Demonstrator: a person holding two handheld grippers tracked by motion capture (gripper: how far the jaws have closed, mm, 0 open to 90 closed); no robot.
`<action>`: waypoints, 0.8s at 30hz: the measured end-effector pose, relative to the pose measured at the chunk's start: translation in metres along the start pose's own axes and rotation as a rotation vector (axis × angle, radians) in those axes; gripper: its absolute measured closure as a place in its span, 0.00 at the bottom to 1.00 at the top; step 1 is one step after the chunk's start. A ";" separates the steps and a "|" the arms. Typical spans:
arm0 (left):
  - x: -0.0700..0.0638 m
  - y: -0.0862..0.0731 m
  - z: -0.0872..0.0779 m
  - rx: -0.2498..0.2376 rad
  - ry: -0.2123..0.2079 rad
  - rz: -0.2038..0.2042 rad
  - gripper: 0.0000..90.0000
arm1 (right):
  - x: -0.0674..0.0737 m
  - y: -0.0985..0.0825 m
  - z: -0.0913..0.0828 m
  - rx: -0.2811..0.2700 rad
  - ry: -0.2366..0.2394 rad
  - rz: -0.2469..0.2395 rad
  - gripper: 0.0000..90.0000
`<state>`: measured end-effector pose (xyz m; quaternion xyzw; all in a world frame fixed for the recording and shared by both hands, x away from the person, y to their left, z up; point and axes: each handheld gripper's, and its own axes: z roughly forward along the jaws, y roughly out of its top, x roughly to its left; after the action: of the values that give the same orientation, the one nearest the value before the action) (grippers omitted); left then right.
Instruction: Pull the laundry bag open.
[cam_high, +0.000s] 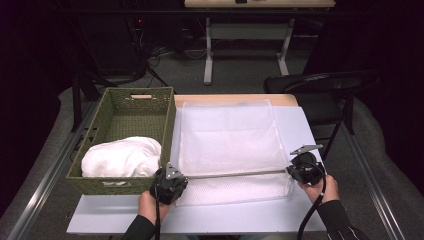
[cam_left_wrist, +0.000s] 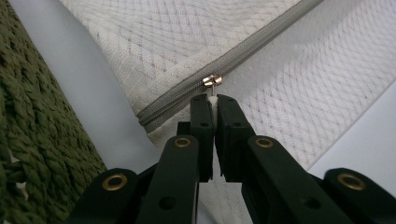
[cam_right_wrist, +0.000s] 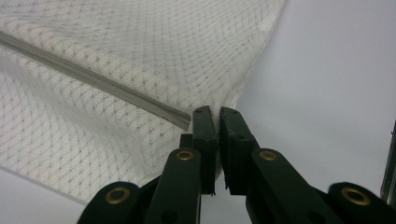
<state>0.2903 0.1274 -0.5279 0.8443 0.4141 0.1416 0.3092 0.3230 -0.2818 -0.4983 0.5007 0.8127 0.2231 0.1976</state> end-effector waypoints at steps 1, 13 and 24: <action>0.000 0.000 0.000 0.002 0.000 -0.001 0.96 | 0.000 0.000 0.000 -0.002 -0.001 -0.001 0.96; -0.002 -0.005 -0.001 0.023 0.023 0.015 0.96 | 0.002 -0.001 0.003 0.015 -0.021 0.001 0.95; 0.002 -0.008 -0.004 0.026 0.056 0.004 0.96 | -0.005 -0.004 0.010 0.033 -0.045 0.004 0.96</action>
<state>0.2846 0.1346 -0.5297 0.8448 0.4227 0.1603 0.2864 0.3274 -0.2858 -0.5080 0.5105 0.8105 0.1988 0.2072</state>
